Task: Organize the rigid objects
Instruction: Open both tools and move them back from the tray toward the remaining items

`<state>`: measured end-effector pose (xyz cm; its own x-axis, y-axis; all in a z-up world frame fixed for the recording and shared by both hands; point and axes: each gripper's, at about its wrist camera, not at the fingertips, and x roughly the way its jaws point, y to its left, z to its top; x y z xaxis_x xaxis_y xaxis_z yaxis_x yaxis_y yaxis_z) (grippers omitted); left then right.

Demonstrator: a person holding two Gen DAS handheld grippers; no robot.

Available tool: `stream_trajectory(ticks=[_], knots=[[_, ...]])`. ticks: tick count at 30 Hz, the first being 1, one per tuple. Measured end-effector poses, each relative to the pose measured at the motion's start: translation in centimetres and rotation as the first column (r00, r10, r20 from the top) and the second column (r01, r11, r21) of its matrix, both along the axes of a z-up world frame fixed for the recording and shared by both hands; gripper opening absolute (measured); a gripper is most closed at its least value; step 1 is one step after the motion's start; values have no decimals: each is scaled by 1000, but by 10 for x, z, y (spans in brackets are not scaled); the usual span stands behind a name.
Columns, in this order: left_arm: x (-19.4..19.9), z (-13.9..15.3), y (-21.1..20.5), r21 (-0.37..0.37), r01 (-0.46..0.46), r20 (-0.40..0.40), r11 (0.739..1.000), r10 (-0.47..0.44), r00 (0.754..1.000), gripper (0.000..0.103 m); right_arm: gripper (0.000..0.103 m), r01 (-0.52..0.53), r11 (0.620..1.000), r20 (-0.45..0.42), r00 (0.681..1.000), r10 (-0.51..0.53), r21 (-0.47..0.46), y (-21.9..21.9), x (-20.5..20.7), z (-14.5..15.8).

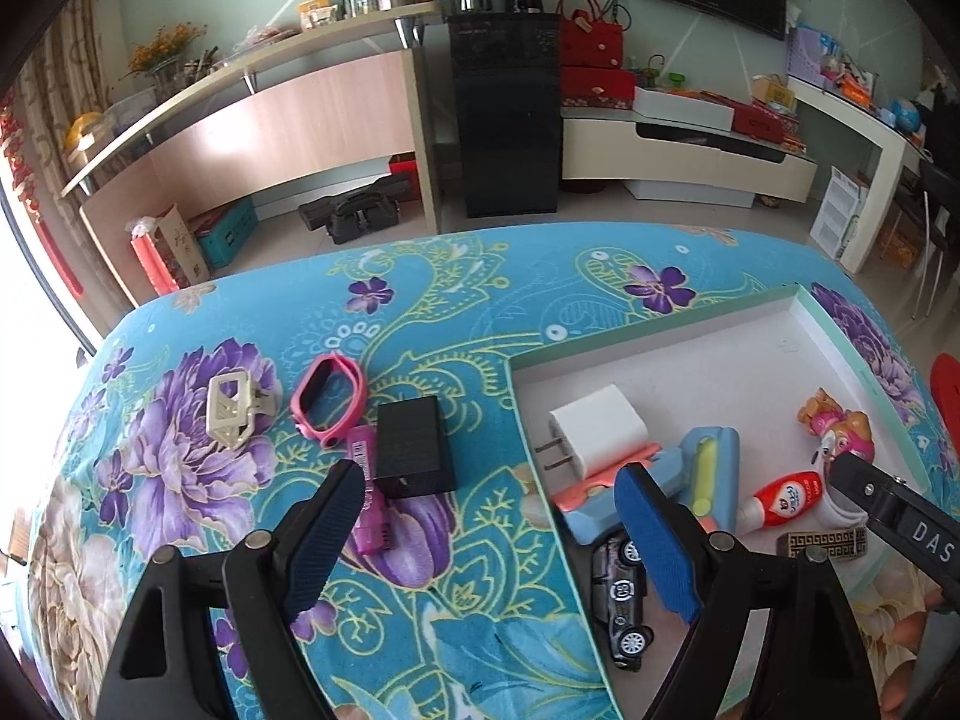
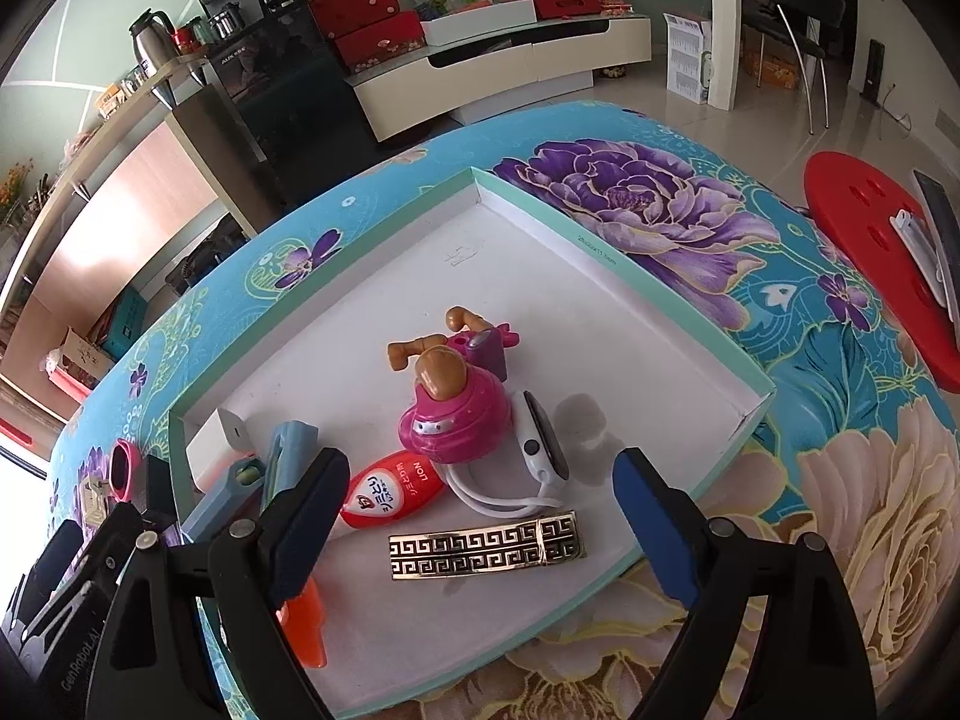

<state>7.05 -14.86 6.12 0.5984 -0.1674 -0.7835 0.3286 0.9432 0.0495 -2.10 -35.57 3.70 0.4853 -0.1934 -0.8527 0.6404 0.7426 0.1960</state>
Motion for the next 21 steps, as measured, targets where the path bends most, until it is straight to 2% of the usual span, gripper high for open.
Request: stream_trajectory(ticks=[6, 14, 18, 21], knots=[[10, 1, 27, -30, -92, -17, 995, 92, 996, 88, 90, -53, 998, 37, 998, 54, -24, 11, 5, 8], [18, 1, 52, -61, -164, -40, 985, 162, 986, 88, 90, -97, 994, 64, 993, 100, -51, 23, 11, 16], [27, -1, 81, -63, -253, -60, 965, 250, 966, 88, 90, -154, 986, 87, 983, 159, -66, 41, 20, 22], [33, -4, 110, -55, -340, -68, 939, 336, 939, 88, 90, -216, 973, 95, 970, 223, -75, 61, 31, 24]])
